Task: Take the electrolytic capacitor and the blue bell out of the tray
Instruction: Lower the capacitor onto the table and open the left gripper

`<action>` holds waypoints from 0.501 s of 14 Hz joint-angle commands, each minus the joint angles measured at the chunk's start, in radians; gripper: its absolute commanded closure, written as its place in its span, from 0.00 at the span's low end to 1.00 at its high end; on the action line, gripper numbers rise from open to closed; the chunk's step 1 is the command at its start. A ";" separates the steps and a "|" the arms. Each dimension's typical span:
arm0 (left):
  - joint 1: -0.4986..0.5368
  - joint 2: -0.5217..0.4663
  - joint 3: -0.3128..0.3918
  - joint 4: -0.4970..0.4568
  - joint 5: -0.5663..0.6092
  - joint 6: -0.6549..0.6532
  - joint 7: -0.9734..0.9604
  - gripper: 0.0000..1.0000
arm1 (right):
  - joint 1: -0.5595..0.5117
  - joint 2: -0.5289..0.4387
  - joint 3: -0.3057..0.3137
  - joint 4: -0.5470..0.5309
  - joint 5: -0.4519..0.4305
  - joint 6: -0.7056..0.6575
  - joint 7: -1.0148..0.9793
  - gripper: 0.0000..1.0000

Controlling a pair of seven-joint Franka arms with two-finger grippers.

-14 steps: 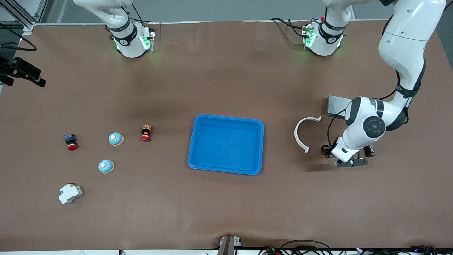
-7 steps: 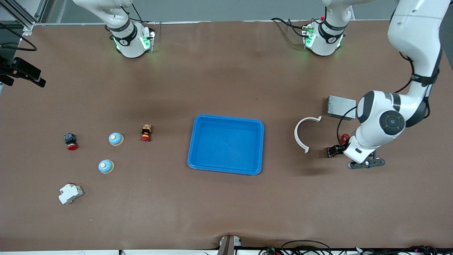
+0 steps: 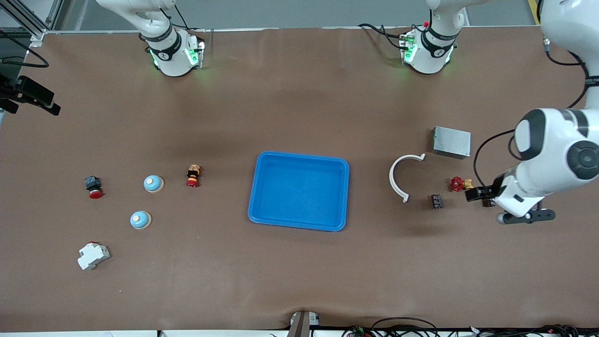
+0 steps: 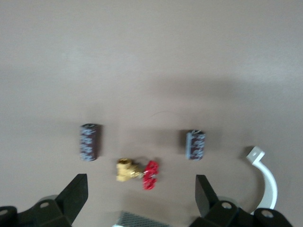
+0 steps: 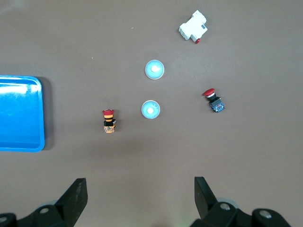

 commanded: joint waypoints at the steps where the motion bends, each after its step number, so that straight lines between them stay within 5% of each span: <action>1: 0.032 -0.079 -0.008 -0.010 -0.075 -0.062 0.064 0.00 | 0.004 0.009 -0.002 0.019 0.010 -0.006 0.017 0.00; 7: 0.032 -0.157 -0.008 0.022 -0.112 -0.149 0.050 0.00 | 0.003 0.009 -0.002 0.019 0.010 -0.005 0.016 0.00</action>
